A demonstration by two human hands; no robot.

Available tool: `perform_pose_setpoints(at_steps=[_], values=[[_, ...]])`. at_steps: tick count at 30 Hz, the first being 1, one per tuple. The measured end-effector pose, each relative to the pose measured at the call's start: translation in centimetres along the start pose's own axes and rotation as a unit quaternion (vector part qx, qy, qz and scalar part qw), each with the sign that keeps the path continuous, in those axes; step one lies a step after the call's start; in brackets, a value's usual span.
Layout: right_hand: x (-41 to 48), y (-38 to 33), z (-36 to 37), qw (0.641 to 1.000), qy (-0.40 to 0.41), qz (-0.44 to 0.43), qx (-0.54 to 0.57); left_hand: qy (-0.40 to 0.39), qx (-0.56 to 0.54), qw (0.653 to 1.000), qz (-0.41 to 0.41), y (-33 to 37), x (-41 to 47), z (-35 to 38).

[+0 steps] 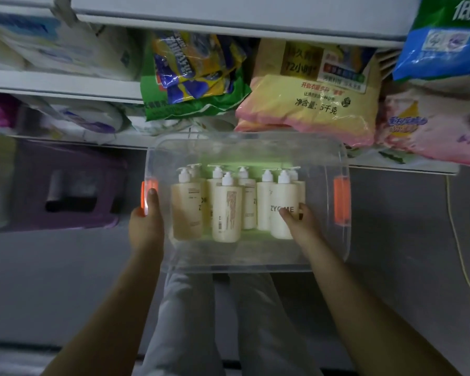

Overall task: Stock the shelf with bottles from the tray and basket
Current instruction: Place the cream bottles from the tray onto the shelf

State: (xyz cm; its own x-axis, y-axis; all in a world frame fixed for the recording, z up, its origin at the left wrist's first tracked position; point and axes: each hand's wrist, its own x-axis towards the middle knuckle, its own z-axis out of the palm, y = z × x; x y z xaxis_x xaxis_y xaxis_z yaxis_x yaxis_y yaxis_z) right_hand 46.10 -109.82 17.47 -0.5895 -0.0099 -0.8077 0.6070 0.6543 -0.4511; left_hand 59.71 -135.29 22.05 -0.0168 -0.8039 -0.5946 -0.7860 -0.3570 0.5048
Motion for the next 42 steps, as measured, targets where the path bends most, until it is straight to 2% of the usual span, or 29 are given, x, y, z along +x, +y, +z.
perform_pose_setpoints(at_steps=[5, 9, 12, 17, 21, 24, 26, 28, 31, 34, 37, 42], values=[[0.9, 0.5, -0.4, 0.999, -0.038, 0.006, 0.017, -0.002, -0.010, 1.000, 0.006, -0.2, 0.2, 0.0], [1.1, 0.9, -0.3, 0.999, -0.037, 0.001, 0.006, -0.003, -0.008, 1.000, -0.001, -0.2, 0.3, 0.1], [0.6, 0.5, -0.5, 0.997, -0.055, 0.014, 0.049, 0.010, 0.004, 1.000, 0.001, -0.5, 0.8, 0.3], [-2.8, -0.8, -1.8, 0.986, -0.098, 0.016, 0.134, -0.012, 0.004, 1.000, -0.008, -0.7, 1.0, 0.2], [-6.7, -2.3, -2.5, 0.972, -0.135, -0.018, 0.189, -0.061, -0.014, 0.998, -0.008, 0.3, 0.4, -0.5], [-10.4, -4.2, -2.1, 0.965, -0.165, -0.053, 0.197, -0.019, -0.066, 0.997, 0.029, 1.0, -1.4, -2.4], [-13.1, -5.4, -1.2, 0.958, -0.183, -0.087, 0.202, -0.030, -0.096, 0.993, 0.057, 1.3, -3.5, -4.6], [-16.3, -6.7, 0.3, 0.948, -0.206, -0.122, 0.210, -0.096, -0.142, 0.983, 0.066, 1.0, -5.7, -7.4], [-21.8, -8.6, 3.3, 0.929, -0.249, -0.163, 0.220, -0.212, -0.214, 0.948, 0.102, 1.0, -8.8, -13.1], [-28.0, -10.2, 7.2, 0.905, -0.284, -0.219, 0.228, -0.279, -0.236, 0.917, 0.163, 1.1, -11.1, -19.9], [-34.6, -11.3, 11.1, 0.877, -0.312, -0.267, 0.249, -0.308, -0.250, 0.889, 0.228, 0.7, -12.9, -27.1], [-43.3, -13.6, 16.9, 0.834, -0.367, -0.329, 0.247, -0.290, -0.283, 0.865, 0.297, -0.6, -13.2, -37.6]])
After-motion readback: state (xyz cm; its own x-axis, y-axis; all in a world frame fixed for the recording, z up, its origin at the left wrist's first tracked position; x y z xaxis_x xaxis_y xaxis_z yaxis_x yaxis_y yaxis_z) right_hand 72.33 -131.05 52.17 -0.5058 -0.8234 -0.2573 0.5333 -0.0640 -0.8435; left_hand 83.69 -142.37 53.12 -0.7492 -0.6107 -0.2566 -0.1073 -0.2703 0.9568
